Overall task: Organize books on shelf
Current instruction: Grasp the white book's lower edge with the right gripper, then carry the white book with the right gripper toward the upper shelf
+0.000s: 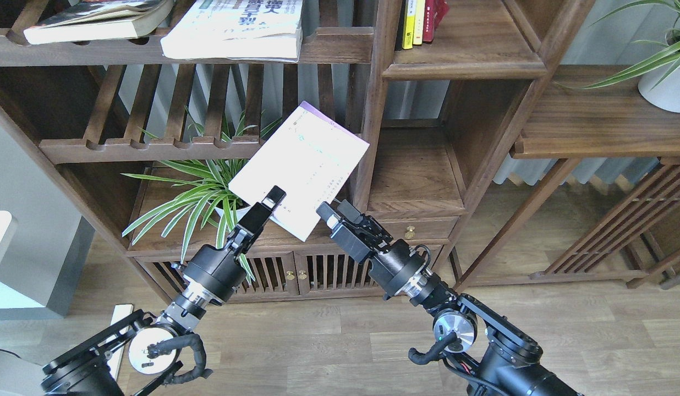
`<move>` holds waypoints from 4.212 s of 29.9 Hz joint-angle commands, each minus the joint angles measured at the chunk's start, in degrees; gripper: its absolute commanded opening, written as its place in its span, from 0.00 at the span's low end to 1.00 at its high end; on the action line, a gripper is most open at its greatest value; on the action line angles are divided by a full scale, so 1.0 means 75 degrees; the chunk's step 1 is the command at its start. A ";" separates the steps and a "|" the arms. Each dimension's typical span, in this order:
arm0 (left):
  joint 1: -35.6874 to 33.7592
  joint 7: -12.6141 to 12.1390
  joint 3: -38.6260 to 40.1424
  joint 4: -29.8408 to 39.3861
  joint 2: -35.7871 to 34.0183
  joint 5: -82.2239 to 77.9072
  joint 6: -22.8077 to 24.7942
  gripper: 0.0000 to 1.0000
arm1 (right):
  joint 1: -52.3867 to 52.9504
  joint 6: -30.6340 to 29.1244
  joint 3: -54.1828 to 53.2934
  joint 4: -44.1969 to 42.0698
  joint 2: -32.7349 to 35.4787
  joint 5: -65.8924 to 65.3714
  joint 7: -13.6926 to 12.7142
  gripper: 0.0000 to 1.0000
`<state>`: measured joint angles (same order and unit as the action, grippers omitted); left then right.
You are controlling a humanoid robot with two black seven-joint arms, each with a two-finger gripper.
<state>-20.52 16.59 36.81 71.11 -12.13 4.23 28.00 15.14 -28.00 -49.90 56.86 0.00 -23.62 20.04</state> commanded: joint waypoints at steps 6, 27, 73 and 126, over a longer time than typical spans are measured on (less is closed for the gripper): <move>-0.0042 -0.0208 0.0177 0.0116 -0.0046 -0.0025 0.0000 0.00 | 0.0127 0.0000 0.0008 -0.0058 0.0000 0.0137 -0.0070 1.00; 0.0028 -0.0208 0.0119 0.0503 -0.0023 -0.0049 0.0000 0.00 | 0.0162 0.0000 0.0008 -0.0175 0.0000 0.0301 -0.0082 1.00; 0.0438 -0.0208 0.0201 0.0327 -0.0011 -0.0201 0.0000 0.13 | 0.0595 0.0000 0.0395 -0.0129 0.0000 0.1766 -0.0375 0.04; 0.1247 -0.0056 0.0330 -0.0317 -0.1007 -0.0131 0.0000 0.99 | 0.0796 0.0000 0.0008 0.1452 0.4663 0.3055 -0.0680 0.05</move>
<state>-11.17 16.17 38.99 68.71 -19.71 3.25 28.00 22.72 -28.00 -49.57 65.40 32.90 -1.24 14.80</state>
